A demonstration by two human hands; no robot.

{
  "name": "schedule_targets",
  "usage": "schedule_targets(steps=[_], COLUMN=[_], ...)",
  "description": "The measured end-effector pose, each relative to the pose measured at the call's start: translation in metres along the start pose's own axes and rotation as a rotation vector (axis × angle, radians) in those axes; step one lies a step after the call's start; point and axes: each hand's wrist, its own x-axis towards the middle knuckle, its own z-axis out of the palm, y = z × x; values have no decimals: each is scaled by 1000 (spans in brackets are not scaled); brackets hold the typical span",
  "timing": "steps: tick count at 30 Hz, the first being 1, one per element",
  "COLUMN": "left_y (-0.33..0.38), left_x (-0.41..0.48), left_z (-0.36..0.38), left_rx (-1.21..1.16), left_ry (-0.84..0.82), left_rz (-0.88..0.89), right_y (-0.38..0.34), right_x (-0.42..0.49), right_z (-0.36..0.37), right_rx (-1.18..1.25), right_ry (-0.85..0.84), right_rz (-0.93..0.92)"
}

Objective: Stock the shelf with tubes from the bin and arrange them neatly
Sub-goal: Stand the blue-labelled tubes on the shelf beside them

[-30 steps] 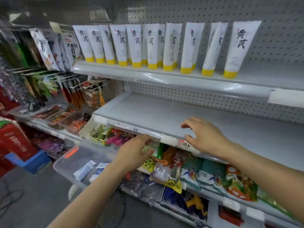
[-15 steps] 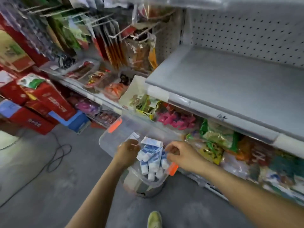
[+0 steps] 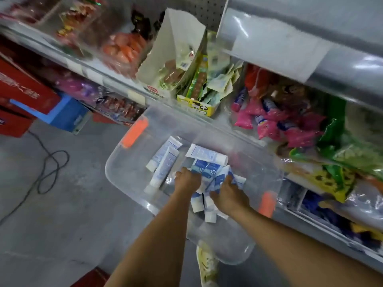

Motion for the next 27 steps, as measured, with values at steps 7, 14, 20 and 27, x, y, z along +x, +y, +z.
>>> schedule_targets(steps=[7,14,20,27], left_y=[-1,4,4,28], left_x=[34,6,-68,-211], left_z=[17,-11,-18,27], left_rx=[73,-132,-565,-843], left_ry=[-38,-120,-108,-25], left_rz=[-23,-67,-128,95], right_y=[-2,-7,9,75], right_x=[19,4,-39,-160], right_z=[15,-31,-71,-133], right_rx=[-233,288,610,744], right_ry=[26,-146,-166,-167], right_rz=[3,208,223,-154])
